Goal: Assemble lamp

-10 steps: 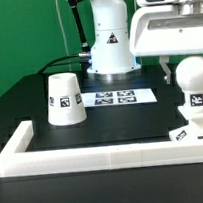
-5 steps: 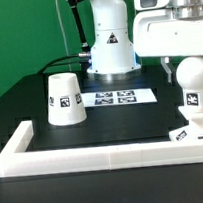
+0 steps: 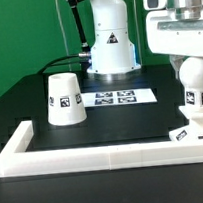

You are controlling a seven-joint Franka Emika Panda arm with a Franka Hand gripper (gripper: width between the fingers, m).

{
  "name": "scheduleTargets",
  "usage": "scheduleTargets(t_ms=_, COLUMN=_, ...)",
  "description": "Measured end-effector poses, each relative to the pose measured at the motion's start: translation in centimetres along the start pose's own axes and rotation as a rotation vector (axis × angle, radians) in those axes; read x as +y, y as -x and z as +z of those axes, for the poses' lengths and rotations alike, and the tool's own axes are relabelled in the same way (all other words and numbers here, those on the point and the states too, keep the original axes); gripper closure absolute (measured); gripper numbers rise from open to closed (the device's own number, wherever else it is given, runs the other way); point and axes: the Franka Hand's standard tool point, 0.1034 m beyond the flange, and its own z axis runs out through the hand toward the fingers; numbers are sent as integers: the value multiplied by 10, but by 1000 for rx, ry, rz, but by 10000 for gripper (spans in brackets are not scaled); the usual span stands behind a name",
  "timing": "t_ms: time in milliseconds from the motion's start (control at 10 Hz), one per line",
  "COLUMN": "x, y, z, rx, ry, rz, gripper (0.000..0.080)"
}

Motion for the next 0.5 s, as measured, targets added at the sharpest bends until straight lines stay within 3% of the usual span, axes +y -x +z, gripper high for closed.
scheduleTargets(t_ms=500, x=-1, y=3, z=0, rx=-20, ry=-3, rz=283, gripper=219)
